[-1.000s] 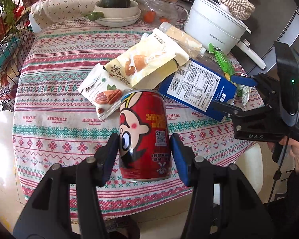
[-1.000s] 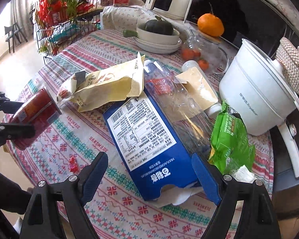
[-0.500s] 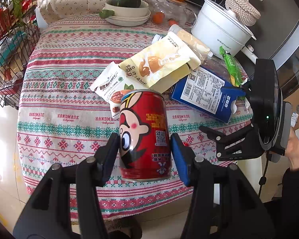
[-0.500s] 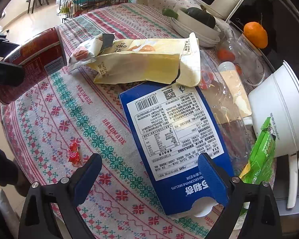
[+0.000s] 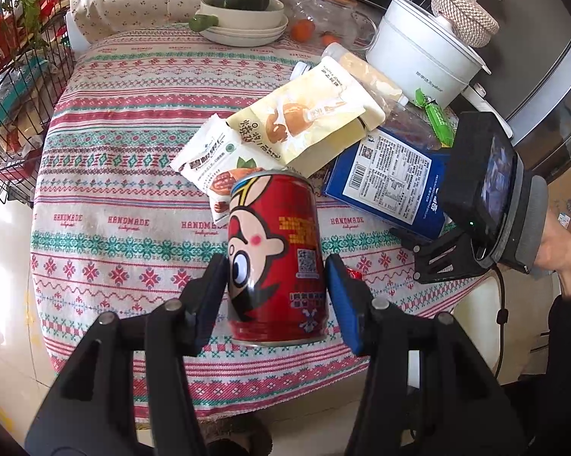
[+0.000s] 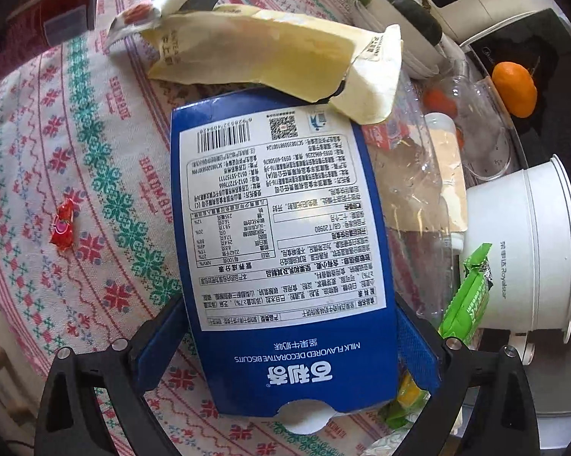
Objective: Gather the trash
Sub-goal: 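Grasp the blue biscuit box with the right gripper, then drop the red can into the bin with the left gripper while the right carries the box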
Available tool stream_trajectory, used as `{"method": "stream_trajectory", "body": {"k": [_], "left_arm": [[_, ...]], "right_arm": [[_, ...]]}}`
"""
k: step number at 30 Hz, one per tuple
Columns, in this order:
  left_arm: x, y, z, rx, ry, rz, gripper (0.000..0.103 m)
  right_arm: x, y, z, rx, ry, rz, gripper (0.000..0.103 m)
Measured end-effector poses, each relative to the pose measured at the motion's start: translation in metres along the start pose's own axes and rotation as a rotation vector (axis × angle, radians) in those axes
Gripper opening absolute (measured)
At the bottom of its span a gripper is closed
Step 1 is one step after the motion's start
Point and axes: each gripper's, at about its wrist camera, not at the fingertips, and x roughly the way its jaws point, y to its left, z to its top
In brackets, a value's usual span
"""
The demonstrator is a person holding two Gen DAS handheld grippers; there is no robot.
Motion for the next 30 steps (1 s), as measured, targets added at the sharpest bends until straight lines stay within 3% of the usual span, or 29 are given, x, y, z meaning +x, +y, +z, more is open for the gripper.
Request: {"method": "stream_trajectory", "body": {"k": [13,21,30], "left_arm": [[-0.004,0.000,-0.001,-0.003,-0.010,-0.002,0.055],[-0.014,-0.014,-0.006,0.028,-0.027,-0.033,0.055],[-0.027,-0.054,-0.018,0.106,-0.053,-0.085,0.055]], "right_arm": [[-0.016,-0.010,-0.011,0.190,-0.068,0.145,0.096],[-0.070,-0.021,-0.037,0.307,-0.106,0.127,0.096],[-0.126,-0.025,-0.099,0.521,-0.142,0.113,0.096]]}}
